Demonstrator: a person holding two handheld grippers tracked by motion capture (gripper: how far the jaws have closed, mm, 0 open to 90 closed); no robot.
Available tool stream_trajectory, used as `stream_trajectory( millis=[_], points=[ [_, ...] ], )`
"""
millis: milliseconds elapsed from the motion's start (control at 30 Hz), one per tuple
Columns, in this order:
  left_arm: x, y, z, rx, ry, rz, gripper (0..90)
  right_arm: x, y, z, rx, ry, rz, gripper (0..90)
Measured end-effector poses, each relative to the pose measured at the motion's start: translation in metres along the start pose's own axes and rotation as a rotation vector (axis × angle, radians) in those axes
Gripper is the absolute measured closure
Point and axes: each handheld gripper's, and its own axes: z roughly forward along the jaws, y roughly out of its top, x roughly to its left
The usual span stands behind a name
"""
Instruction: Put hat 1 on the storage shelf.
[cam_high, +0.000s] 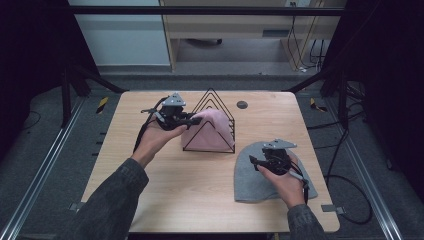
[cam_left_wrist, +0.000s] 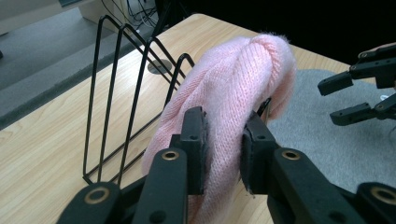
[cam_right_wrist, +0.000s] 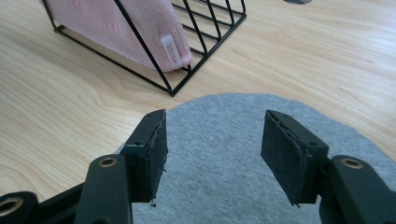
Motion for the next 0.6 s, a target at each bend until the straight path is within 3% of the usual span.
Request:
stream_trajectory(
  millis=[300,500,600],
  points=[
    [0.000,-0.001,-0.012,-0.032,0.002,-0.046,61.5,-0.001,-0.004,0.000,0.016,-0.005,0.005,38.0],
    [-0.006,-0.002,-0.030,-0.034,0.027,-0.035,45.1,-0.001,-0.006,0.001,0.025,-0.007,0.008,34.8],
    [-0.011,-0.007,-0.037,-0.022,0.046,-0.037,32.3,-0.002,-0.006,0.001,0.028,-0.011,0.015,32.8]
  ],
)
